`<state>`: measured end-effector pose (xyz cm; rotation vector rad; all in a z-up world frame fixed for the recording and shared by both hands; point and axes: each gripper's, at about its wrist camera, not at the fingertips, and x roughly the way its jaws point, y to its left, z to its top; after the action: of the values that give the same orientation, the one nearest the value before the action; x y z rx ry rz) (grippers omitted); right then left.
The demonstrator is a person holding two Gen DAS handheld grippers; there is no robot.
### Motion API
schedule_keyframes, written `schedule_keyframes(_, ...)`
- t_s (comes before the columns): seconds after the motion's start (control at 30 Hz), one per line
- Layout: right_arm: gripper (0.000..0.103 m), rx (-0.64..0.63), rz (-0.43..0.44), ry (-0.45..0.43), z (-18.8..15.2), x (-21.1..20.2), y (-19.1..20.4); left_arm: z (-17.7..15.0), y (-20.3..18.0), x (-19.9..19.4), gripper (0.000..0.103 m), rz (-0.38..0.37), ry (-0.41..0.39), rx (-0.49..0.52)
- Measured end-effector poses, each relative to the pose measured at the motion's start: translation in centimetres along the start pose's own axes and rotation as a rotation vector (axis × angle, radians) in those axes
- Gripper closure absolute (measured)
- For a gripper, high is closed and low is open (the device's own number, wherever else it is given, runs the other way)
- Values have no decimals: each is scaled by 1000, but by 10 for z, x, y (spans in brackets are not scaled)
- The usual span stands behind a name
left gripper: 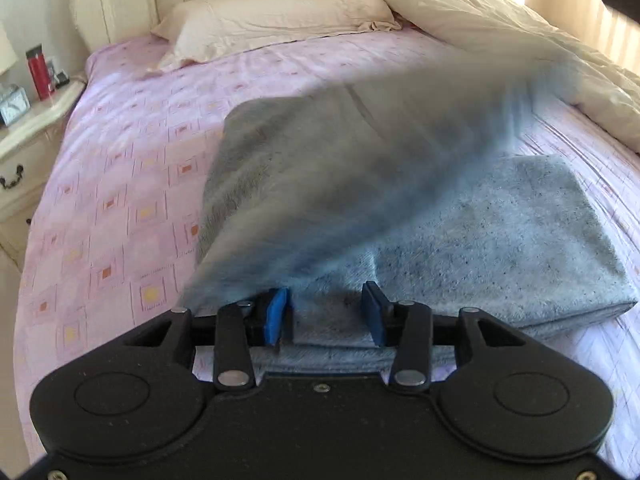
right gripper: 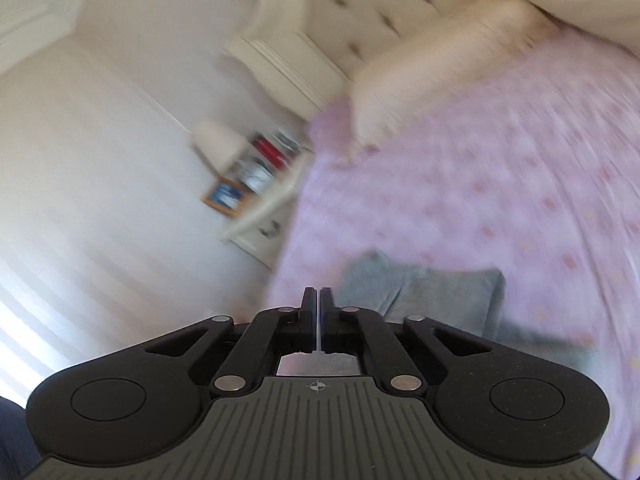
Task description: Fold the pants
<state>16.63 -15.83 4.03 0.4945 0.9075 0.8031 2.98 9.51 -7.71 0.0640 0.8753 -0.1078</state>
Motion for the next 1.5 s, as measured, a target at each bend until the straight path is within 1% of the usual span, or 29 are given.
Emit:
schedule_keyframes(0.03, 95, -2, -13, 17, -4, 7, -8, 1, 1, -2, 51, -4, 2, -6)
schedule_keyframes(0.1, 70, -17, -81, 36, -11, 17, -20, 0, -1, -1, 50, 9, 8, -7)
schedule_keyframes(0.17, 59, -17, -143, 59, -19, 26, -35, 1, -6, -1, 50, 22, 6, 4)
schedule_keyframes(0.23, 58, 40, -196, 85, -28, 35, -52, 1, -6, -1, 50, 27, 7, -6)
schedule_keyframes(0.27, 58, 77, -188, 105, -32, 38, -60, 0, -4, -1, 50, 25, 7, -14)
schedule_keyframes(0.3, 54, 109, -175, 127, -35, 43, -67, 0, -3, -2, 50, 24, 7, -21)
schedule_keyframes(0.37, 50, 140, -170, 160, -42, 52, -75, 0, -3, -2, 50, 22, 7, -25)
schedule_keyframes(0.47, 50, 146, -141, 151, -47, 63, -76, 0, -2, -1, 50, 16, 7, -27)
schedule_keyframes(0.57, 49, 138, -113, 141, -44, 76, -68, 2, 1, 2, 50, 13, 13, -33)
schedule_keyframes(0.6, 56, 141, -94, 164, -41, 81, -65, 2, 1, 2, 50, 12, 15, -36)
schedule_keyframes(0.63, 72, 142, -90, 175, -38, 85, -61, 2, 1, 2, 50, 13, 15, -37)
schedule_keyframes(0.67, 87, 125, -90, 156, -36, 83, -54, 2, 2, 2, 50, 13, 16, -37)
schedule_keyframes(0.7, 90, 89, -79, 132, -33, 79, -44, 2, 2, 2, 50, 15, 15, -36)
schedule_keyframes(0.8, 91, -14, -6, 61, -27, 45, -12, 0, 0, 0, 50, 18, 15, -24)
schedule_keyframes(0.9, 91, -62, 34, 19, -29, 2, 8, -3, -2, -8, 50, 14, 10, 51)
schedule_keyframes(0.93, 91, -87, 26, 22, -32, -10, 12, -5, -3, -12, 50, 10, 5, 84)
schedule_keyframes(1.0, 91, -108, -23, 35, -41, -24, 9, -9, -3, -21, 50, -14, -9, 138)
schedule_keyframes(1.07, 91, -78, -96, 69, -51, -23, -7, -13, 0, -29, 50, -67, -1, 171)
schedule_keyframes(1.1, 91, -49, -149, 90, -57, -19, -19, -16, 1, -32, 50, -87, 12, 178)
schedule_keyframes(1.17, 91, 12, -234, 151, -69, -8, -45, -23, 4, -35, 51, -101, 48, 203)
schedule_keyframes(1.23, 91, 63, -255, 176, -84, 1, -61, -30, 8, -36, 51, -128, 102, 240)
schedule_keyframes(1.27, 90, 80, -256, 185, -87, 3, -65, -32, 10, -37, 51, -127, 125, 262)
schedule_keyframes(1.3, 86, 95, -252, 185, -87, 2, -65, -34, 12, -39, 52, -115, 137, 285)
schedule_keyframes(1.33, 85, 111, -252, 182, -86, -1, -65, -33, 14, -43, 54, -105, 138, 301)
schedule_keyframes(1.4, 85, 121, -268, 178, -83, -13, -62, -21, 18, -54, 54, -80, 110, 298)
schedule_keyframes(1.43, 85, 107, -297, 172, -80, -20, -58, -10, 20, -60, 54, -74, 86, 281)
schedule_keyframes(1.5, 84, 21, -351, 137, -74, -37, -47, 17, 21, -68, 54, -75, 32, 238)
